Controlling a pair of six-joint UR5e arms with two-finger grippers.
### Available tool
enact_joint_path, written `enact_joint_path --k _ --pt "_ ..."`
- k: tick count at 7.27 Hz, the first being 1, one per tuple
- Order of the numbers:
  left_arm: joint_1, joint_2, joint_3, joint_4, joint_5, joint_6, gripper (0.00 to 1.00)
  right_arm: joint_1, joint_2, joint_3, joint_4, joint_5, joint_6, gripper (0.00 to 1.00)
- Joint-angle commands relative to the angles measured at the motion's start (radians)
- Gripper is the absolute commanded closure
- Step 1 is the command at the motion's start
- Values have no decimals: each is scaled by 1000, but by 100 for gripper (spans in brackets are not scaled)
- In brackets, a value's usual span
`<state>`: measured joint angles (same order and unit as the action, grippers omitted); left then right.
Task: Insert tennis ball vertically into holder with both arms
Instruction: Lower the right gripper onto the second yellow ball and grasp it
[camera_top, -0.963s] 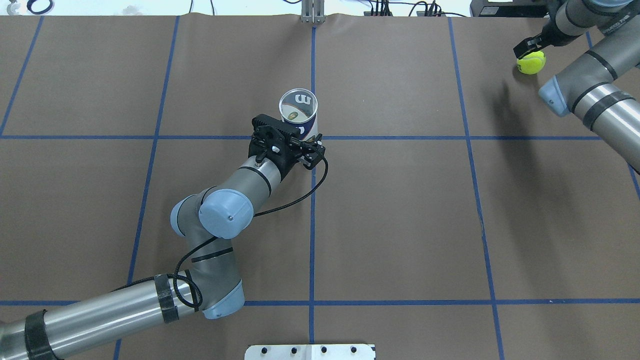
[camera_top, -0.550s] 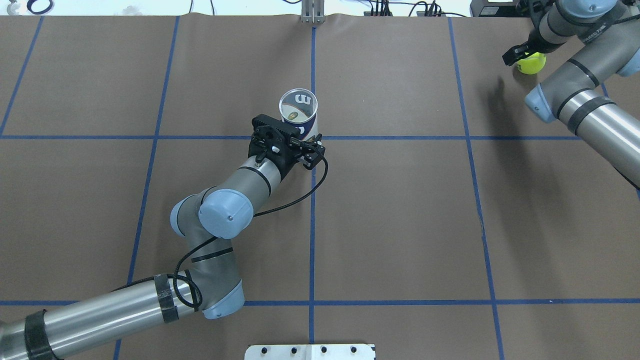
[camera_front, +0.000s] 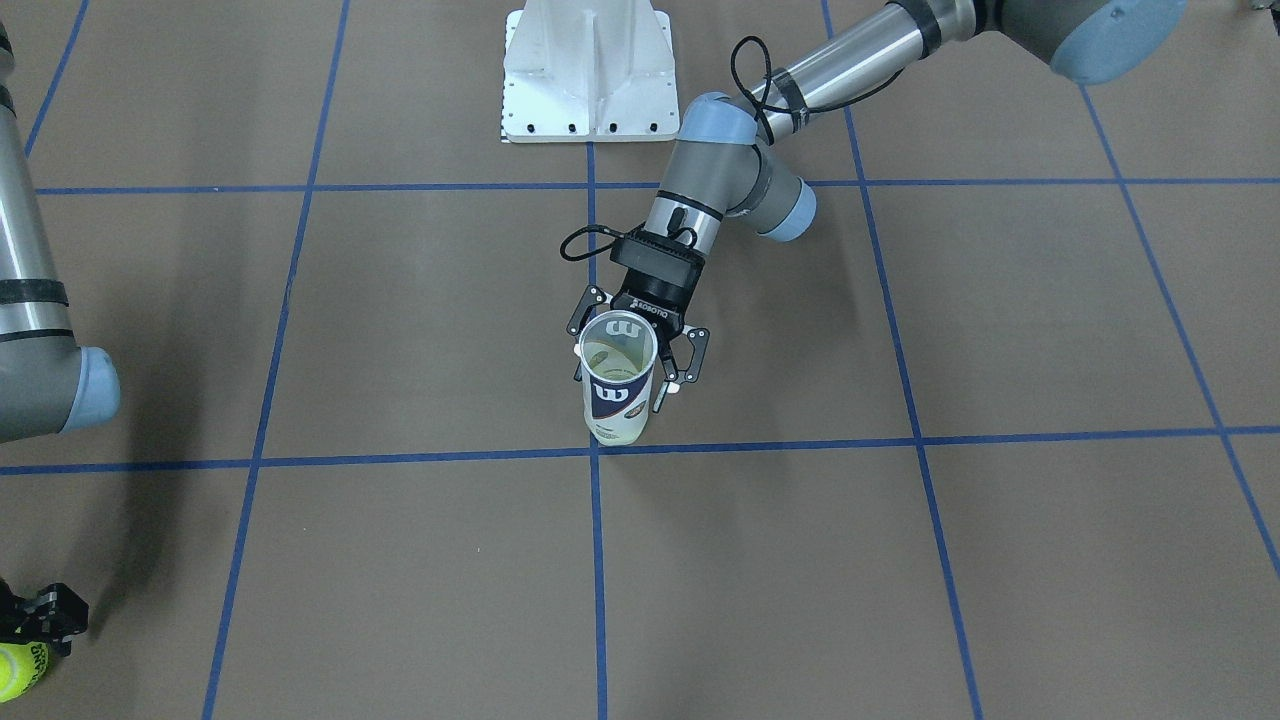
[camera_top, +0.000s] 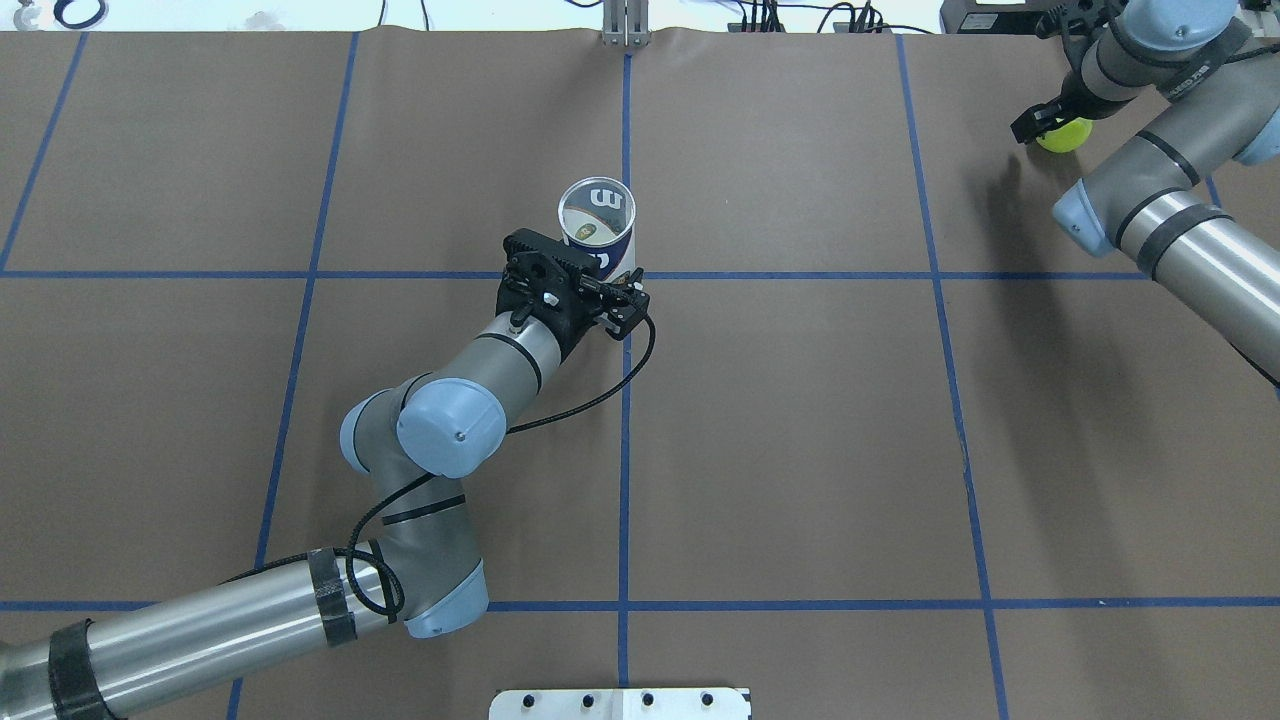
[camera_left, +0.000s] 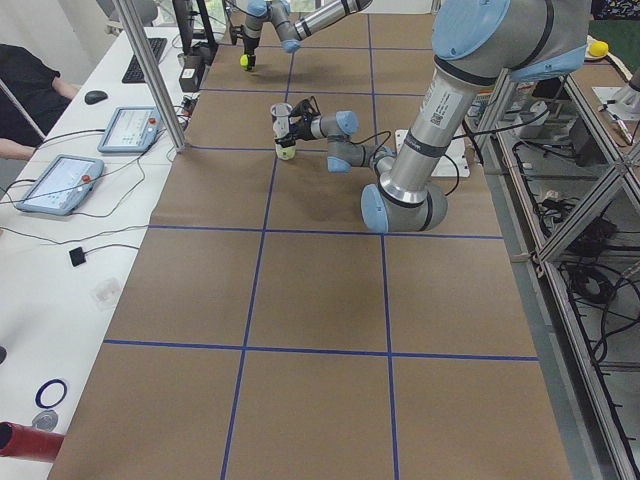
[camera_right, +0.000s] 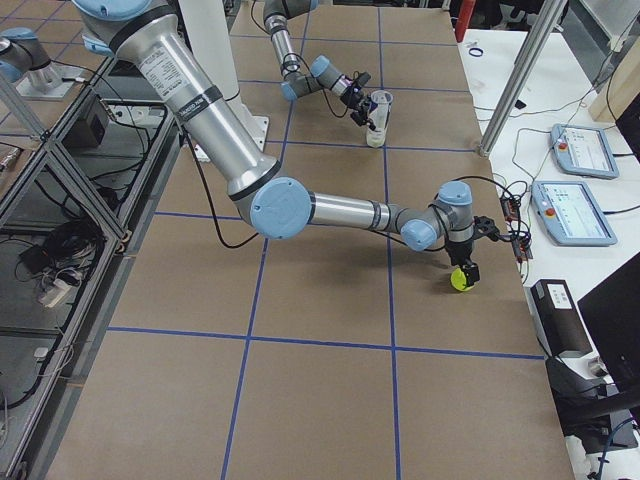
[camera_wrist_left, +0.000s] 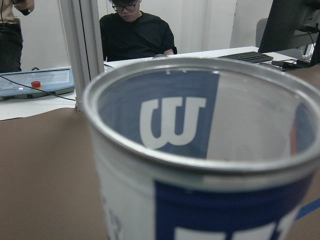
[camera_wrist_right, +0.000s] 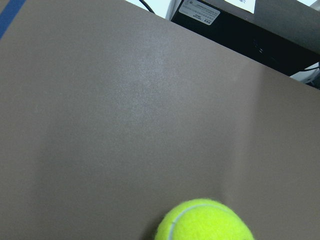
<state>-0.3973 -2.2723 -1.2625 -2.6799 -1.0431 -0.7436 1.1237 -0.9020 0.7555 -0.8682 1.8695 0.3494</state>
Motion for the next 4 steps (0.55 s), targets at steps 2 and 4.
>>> enact_joint_path --k 2,4 --pt "2 -1 0 0 0 0 1 2 -6 -2 -2 -18 -10 1" --pt "3 1 0 0 0 0 1 2 -6 -2 -2 -18 -7 36"
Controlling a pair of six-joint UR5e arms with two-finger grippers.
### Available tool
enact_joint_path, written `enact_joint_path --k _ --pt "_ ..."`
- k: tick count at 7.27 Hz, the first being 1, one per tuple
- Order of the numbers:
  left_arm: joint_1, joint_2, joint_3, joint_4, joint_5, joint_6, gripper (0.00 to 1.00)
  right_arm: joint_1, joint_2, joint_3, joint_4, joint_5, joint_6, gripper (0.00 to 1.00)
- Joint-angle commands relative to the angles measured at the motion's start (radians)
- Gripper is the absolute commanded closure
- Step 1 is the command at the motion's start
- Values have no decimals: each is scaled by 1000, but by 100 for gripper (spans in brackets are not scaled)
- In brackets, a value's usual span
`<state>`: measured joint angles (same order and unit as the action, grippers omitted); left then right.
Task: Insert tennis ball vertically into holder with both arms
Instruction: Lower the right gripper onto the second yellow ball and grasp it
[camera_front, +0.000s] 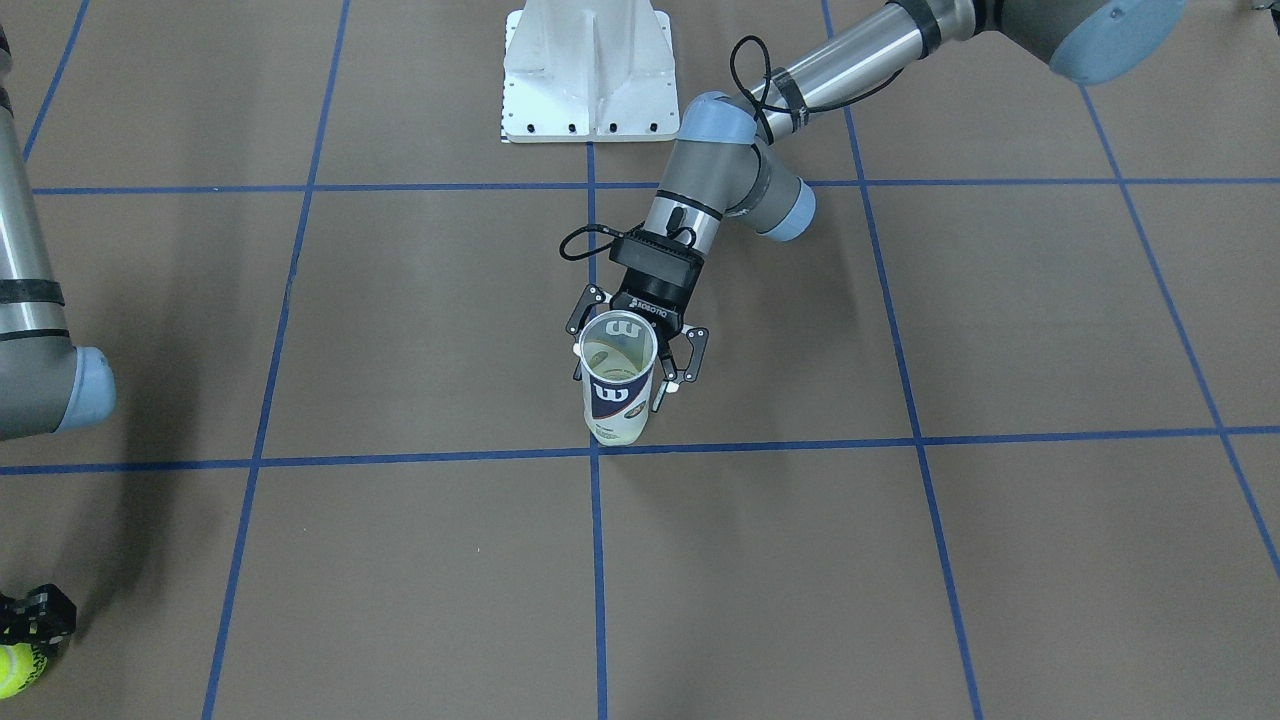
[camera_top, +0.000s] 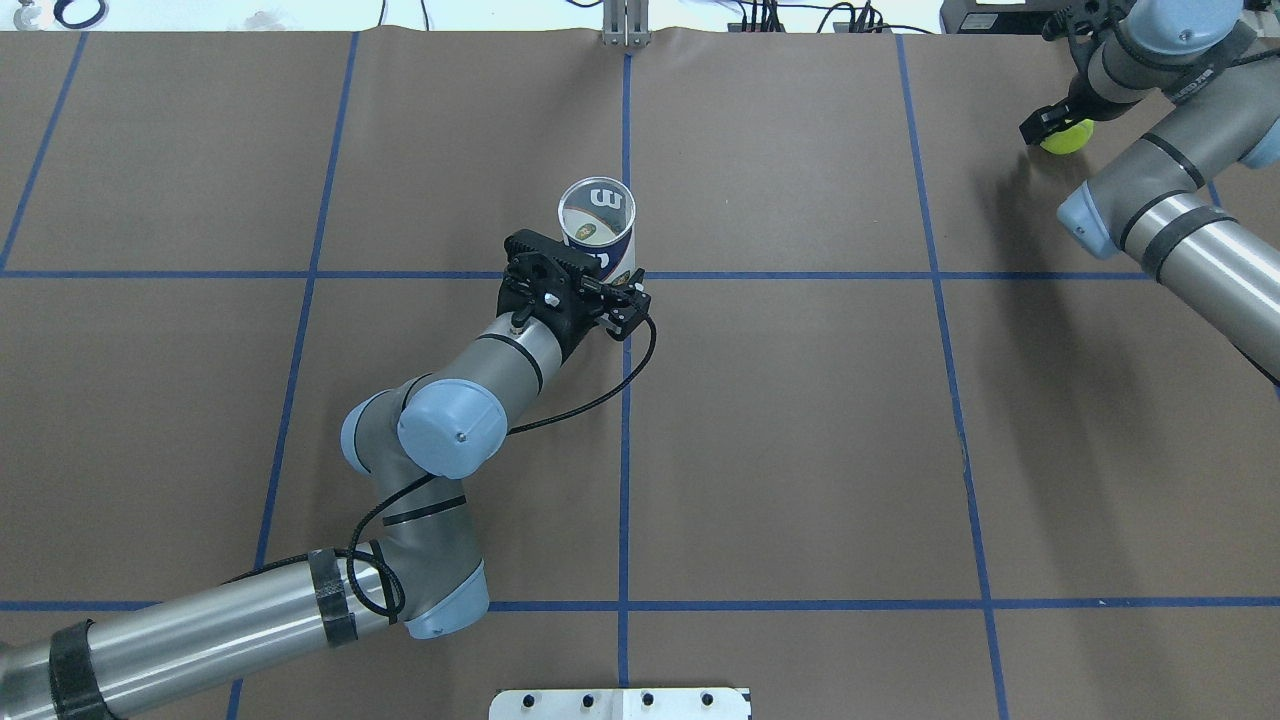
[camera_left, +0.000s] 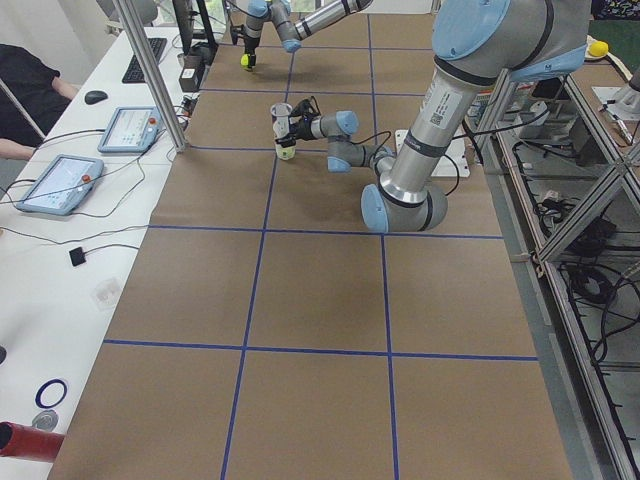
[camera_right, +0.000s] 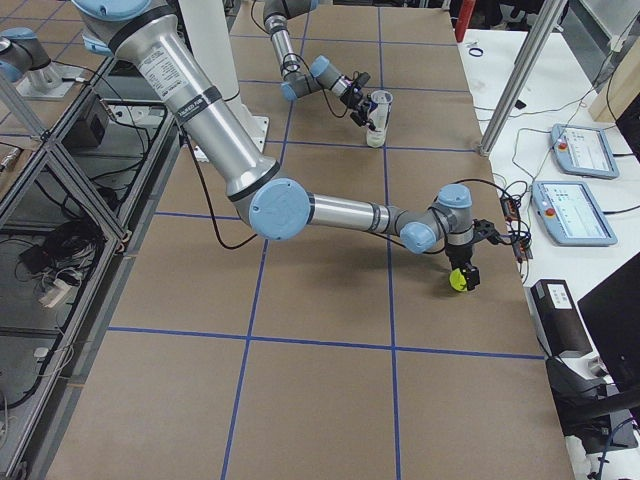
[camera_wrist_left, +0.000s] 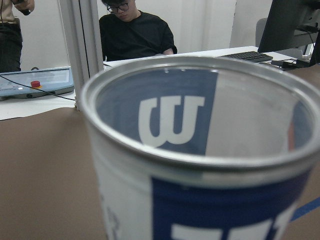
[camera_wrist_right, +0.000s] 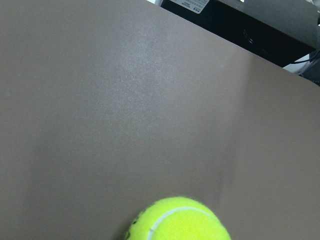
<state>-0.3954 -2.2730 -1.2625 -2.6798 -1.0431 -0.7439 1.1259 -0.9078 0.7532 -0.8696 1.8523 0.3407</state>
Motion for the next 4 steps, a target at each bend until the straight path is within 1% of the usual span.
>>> enact_joint_path --k 1,2,3,4 --pt "1 0 0 0 0 0 1 0 1 0 0 -1 1 95" --pt "0 0 0 0 0 0 1 5 3 6 0 5 3 100" --pt "0 1 -2 0 0 1 1 24 4 35 -2 24 4 100" --pt "-2 1 -2 0 0 1 1 60 10 84 -14 116 17 100"
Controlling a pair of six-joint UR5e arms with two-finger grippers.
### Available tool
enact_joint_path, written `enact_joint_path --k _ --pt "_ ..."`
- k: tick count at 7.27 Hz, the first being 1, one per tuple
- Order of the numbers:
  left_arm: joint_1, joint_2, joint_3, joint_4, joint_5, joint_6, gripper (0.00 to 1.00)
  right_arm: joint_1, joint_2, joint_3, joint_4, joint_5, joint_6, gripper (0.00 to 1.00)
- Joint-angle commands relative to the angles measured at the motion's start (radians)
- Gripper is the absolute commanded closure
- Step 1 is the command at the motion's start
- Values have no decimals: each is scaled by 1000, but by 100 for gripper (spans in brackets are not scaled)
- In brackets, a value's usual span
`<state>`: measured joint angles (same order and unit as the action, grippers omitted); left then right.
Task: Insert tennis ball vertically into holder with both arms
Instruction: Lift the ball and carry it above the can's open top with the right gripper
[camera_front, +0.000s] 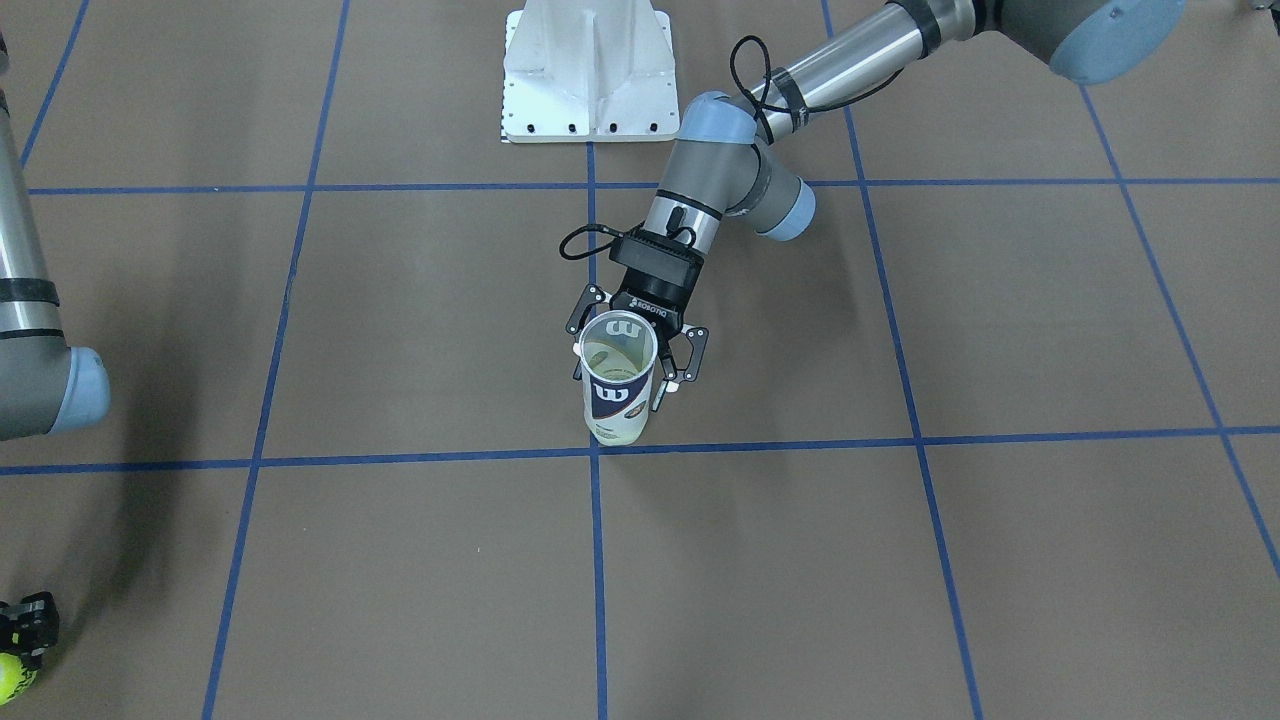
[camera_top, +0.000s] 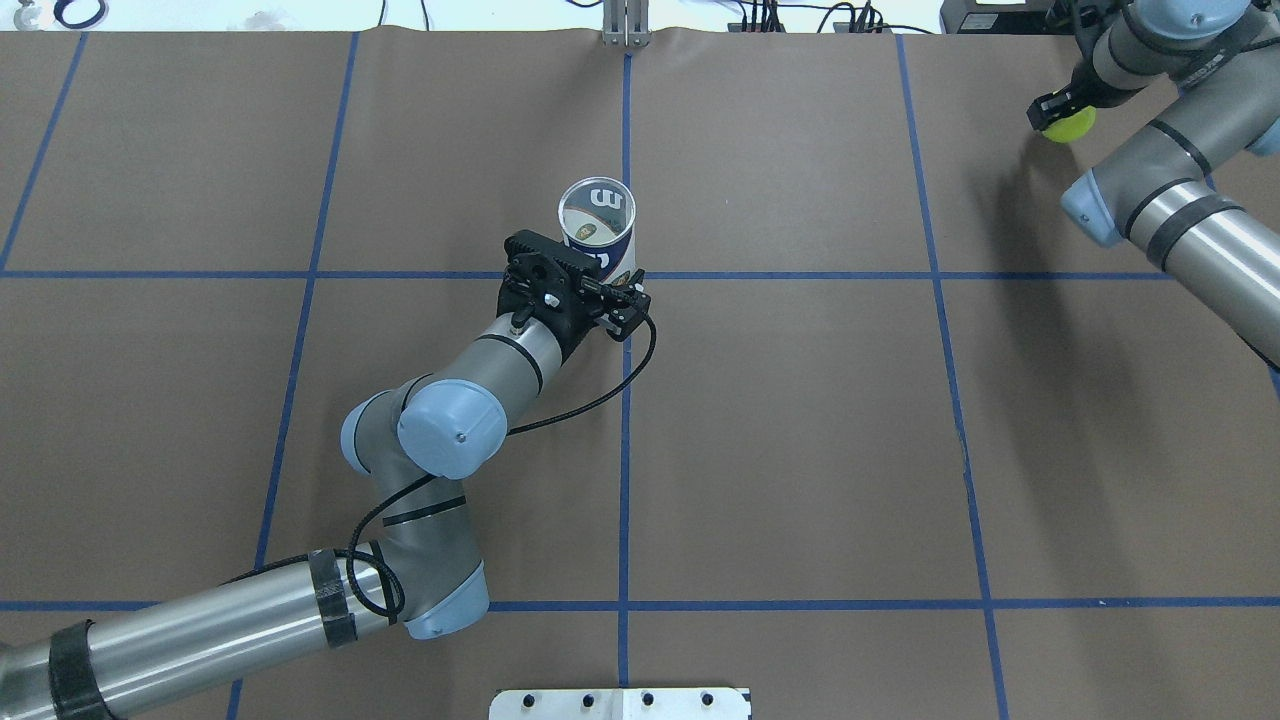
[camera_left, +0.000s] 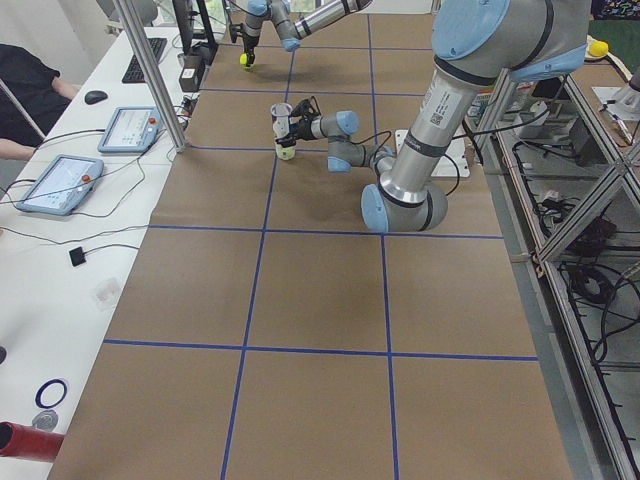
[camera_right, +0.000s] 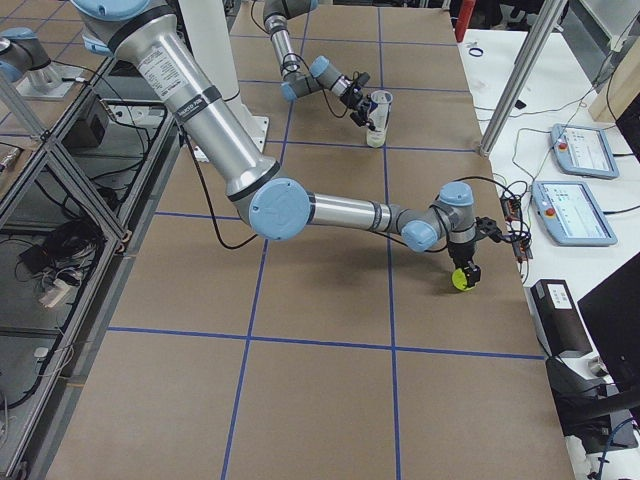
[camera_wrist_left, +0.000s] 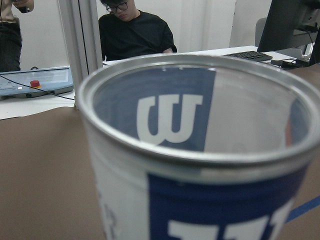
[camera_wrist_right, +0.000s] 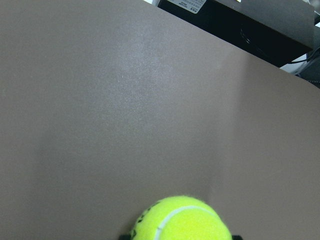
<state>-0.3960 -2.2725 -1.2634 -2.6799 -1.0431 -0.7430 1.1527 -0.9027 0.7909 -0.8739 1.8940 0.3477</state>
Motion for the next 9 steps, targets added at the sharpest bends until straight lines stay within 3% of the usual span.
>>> enact_joint_path --k 1,3,6,9 --pt "-1 1 -1 0 0 2 1 65 8 144 -86 196 49 100" --pt "2 1 -1 0 0 2 1 1 89 386 -296 234 346 100" --pt "6 -2 -2 0 0 2 1 -160 224 497 -318 240 760 100" --pt "6 -4 -2 0 0 1 2 -244 319 563 -332 238 977 100"
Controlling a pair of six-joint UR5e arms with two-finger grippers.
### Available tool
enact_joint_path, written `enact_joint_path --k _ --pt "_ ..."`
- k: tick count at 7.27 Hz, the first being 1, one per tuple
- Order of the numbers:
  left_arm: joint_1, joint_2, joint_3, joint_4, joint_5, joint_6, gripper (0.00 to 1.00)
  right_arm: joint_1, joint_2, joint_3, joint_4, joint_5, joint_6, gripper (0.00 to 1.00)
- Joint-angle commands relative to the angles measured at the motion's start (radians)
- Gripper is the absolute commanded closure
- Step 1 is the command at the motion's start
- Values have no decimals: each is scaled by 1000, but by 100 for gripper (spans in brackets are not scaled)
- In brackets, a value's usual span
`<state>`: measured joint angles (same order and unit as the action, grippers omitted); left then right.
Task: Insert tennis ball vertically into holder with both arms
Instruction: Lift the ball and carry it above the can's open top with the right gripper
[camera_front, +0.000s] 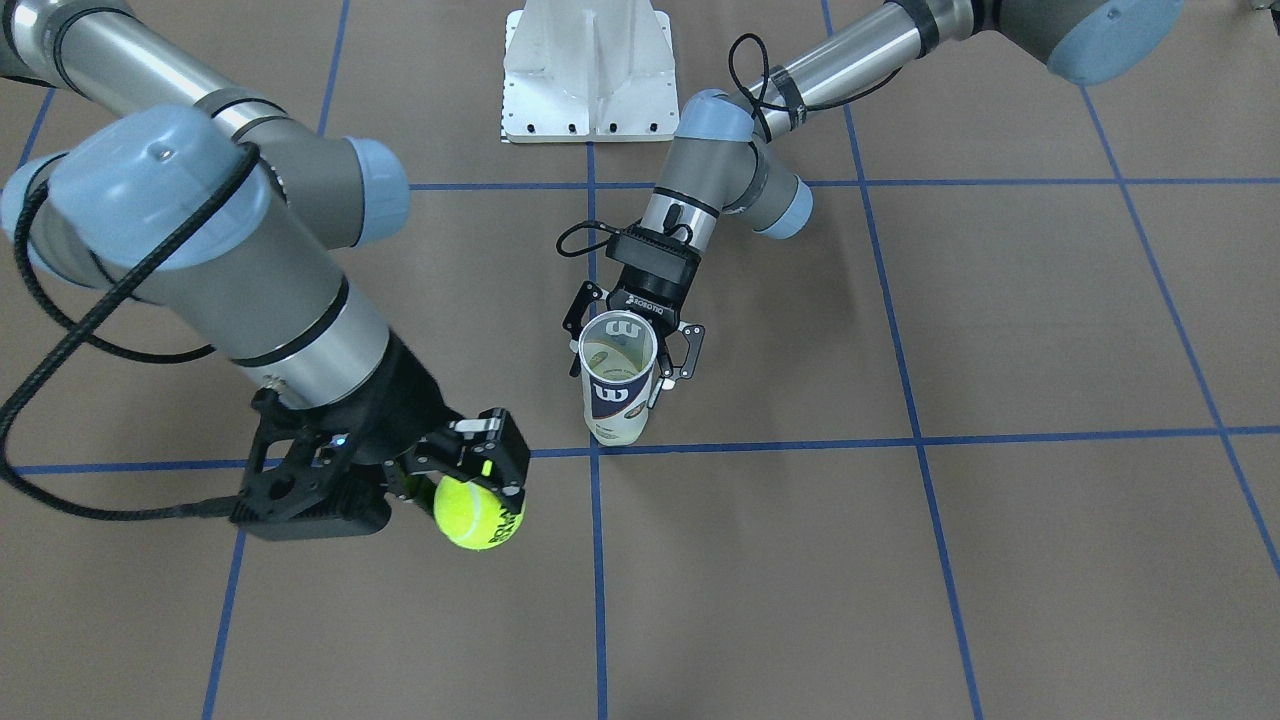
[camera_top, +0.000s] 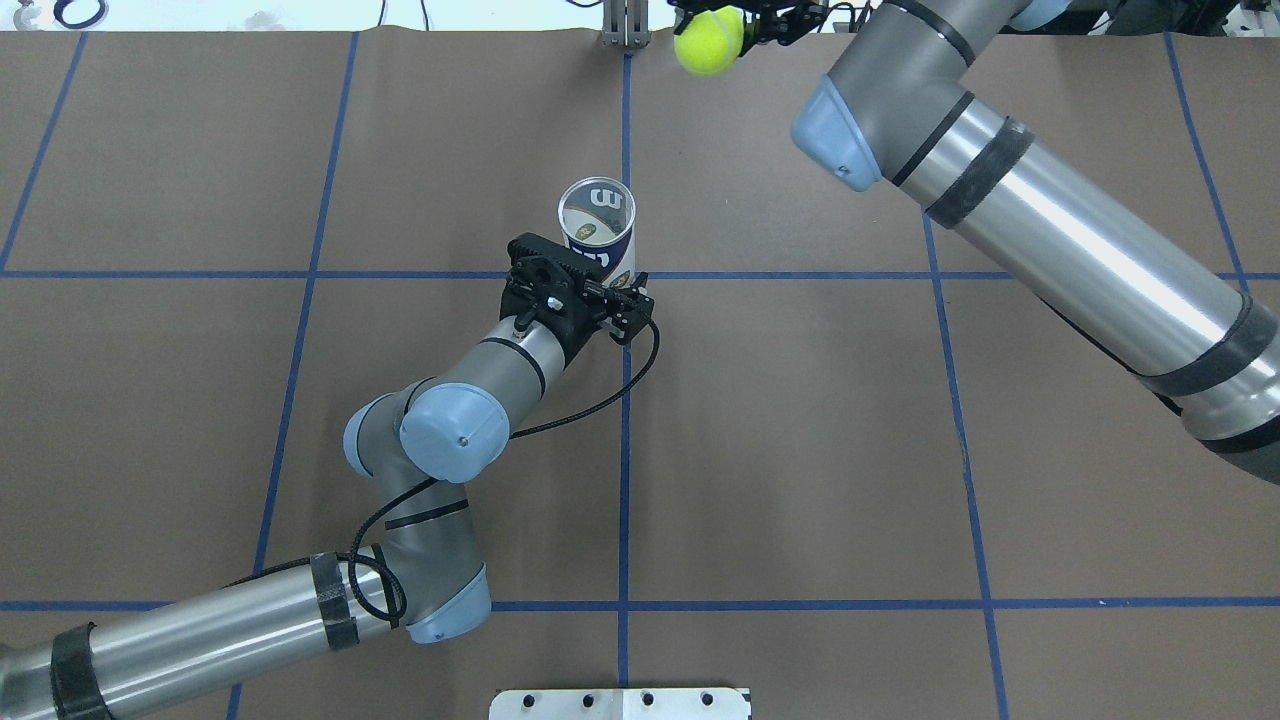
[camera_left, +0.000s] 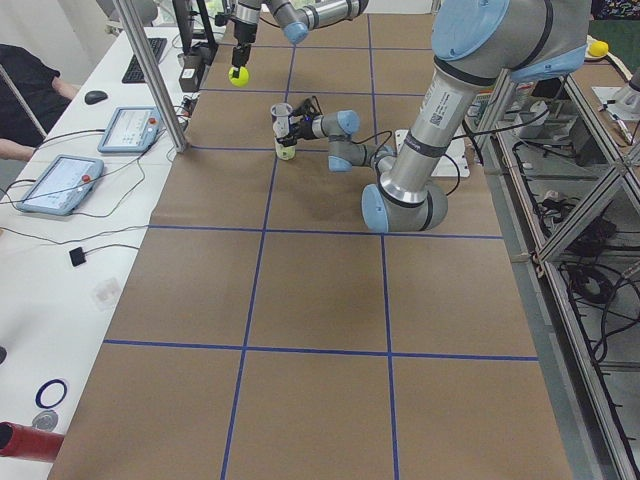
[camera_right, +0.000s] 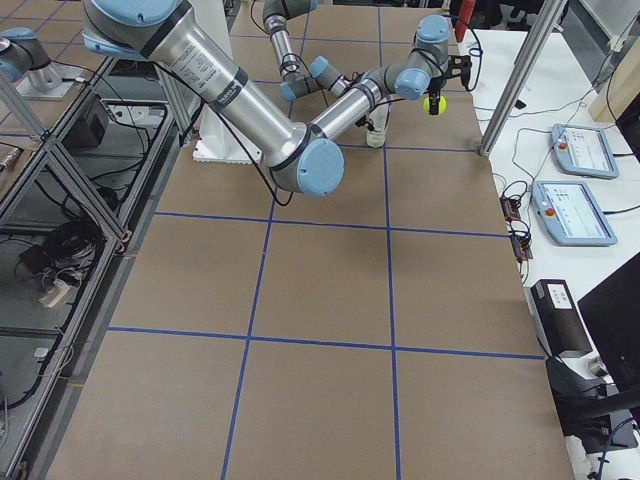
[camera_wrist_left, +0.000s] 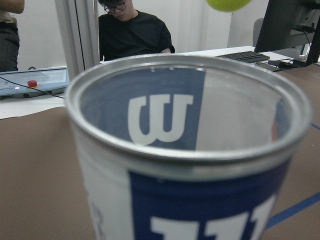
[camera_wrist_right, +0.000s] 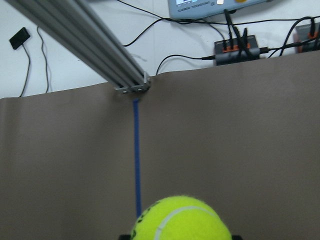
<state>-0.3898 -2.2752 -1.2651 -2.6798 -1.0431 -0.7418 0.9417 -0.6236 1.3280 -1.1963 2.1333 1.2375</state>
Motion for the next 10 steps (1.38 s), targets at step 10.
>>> enact_joint_path --k 10 --pt "-1 0 1 0 2 -1 9 -155 36 172 -262 2 120 100"
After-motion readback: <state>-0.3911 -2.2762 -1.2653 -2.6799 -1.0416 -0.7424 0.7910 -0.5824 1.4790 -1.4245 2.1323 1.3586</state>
